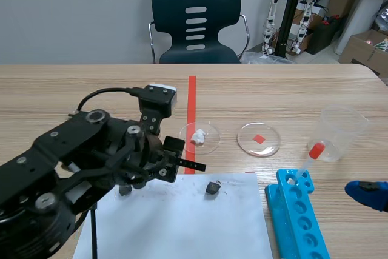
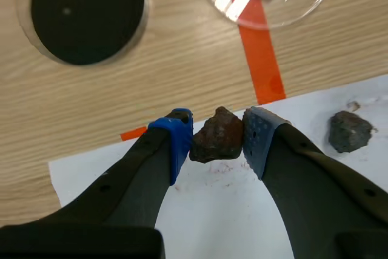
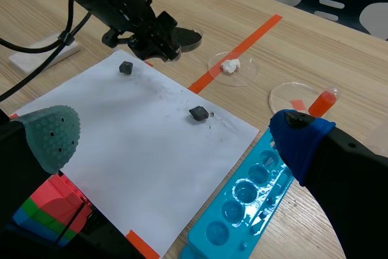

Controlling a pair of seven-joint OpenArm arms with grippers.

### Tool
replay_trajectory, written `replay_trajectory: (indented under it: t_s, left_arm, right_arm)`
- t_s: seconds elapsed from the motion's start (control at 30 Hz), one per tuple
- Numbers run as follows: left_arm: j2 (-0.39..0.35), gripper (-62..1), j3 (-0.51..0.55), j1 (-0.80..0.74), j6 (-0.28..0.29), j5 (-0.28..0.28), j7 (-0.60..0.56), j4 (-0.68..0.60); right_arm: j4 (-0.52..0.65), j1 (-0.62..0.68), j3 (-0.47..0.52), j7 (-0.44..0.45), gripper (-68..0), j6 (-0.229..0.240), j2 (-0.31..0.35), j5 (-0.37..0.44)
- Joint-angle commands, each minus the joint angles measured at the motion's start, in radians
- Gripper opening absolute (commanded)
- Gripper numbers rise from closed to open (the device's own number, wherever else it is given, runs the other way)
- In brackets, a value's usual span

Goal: Pick up the middle mineral with the left hand

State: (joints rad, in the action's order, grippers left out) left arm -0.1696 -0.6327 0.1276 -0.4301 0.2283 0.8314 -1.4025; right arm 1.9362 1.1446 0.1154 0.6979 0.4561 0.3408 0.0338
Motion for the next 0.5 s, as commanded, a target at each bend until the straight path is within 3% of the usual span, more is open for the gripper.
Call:
replay_trajectory:
  t_s: [0.0, 0.27, 0.47]
  left_arm:
    - [-0.030, -49.3, -0.001, -0.043, -0.001, -0.004, -0.061, -0.071]
    - [-0.217, -49.3, 0.056, -0.274, 0.002, -0.003, -0.431, -0.325]
    - [-0.374, -49.3, 0.148, -0.481, 0.066, 0.002, -0.687, -0.420]
  right_arm:
    - [0.008, -0.001, 0.001, 0.015, 0.4, 0.001, 0.000, 0.015]
    - [0.008, -0.001, 0.001, 0.015, 0.4, 0.001, 0.000, 0.015]
    - [0.008, -0.001, 0.001, 0.015, 0.4, 0.001, 0.000, 0.015]
